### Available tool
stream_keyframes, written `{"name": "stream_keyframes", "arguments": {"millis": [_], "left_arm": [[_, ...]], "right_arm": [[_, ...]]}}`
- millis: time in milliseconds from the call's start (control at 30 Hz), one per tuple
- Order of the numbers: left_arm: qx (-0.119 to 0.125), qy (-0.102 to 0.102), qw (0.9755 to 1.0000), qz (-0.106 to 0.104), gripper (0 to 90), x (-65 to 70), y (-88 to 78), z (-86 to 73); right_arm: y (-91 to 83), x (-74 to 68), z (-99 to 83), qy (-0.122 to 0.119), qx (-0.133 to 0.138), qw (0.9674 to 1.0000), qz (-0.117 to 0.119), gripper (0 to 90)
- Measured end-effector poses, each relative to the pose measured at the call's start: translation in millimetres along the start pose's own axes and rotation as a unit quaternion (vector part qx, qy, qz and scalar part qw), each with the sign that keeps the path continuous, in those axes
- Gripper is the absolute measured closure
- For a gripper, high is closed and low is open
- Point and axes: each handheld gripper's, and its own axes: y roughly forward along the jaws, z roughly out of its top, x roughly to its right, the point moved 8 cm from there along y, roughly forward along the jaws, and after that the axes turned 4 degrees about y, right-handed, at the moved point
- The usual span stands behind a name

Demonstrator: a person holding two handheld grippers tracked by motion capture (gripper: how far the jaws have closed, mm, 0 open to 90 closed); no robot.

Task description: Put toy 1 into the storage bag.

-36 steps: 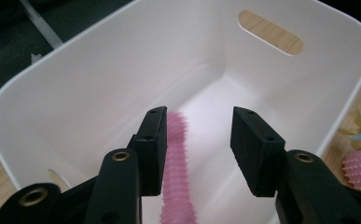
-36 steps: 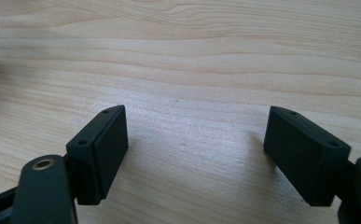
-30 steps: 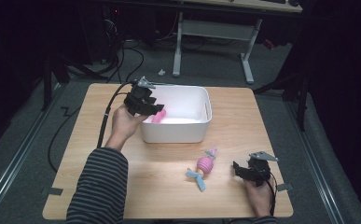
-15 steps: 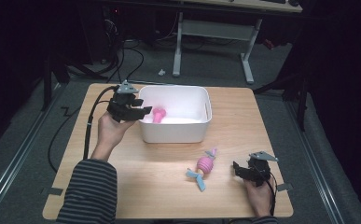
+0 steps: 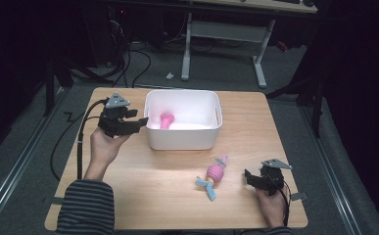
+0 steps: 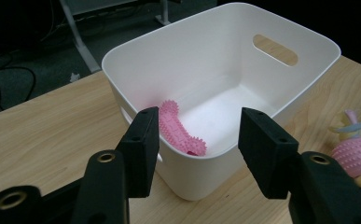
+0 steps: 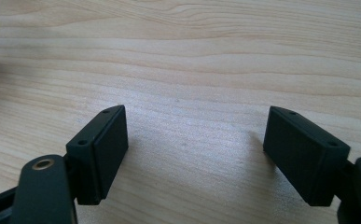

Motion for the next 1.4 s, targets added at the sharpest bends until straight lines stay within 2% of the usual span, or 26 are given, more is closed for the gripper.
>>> {"name": "stream_keyframes", "arguments": {"millis": [133, 300, 533, 1067, 1400], "left_arm": [[0.003, -0.008, 1.0, -0.005, 46.8, 0.7, -6.3, -5.8], [0.008, -0.009, 0.9999, -0.002, 45.1, 0.5, -13.8, -12.0], [0.013, -0.022, 0.9997, 0.005, 44.4, -3.5, -22.3, -24.2], [0.014, -0.035, 0.9992, 0.013, 42.5, -1.1, -29.1, -50.8], [0.015, -0.059, 0.9981, 0.005, 42.0, 0.1, -26.0, -71.6]], "right_arm": [[-0.1, 0.0, -0.1, 0.0, -0.001, 1.0, 0.0, 22.1], [0.0, 0.0, 0.0, 0.0, 0.0, 1.0, 0.0, 22.1], [-0.1, 0.0, -0.1, 0.0, -0.001, 1.0, 0.0, 22.1], [0.0, -0.1, 0.0, 0.0, 0.0, 1.0, 0.0, 22.1], [0.0, 0.0, 0.0, 0.0, 0.0, 1.0, 0.0, 22.1]]}}
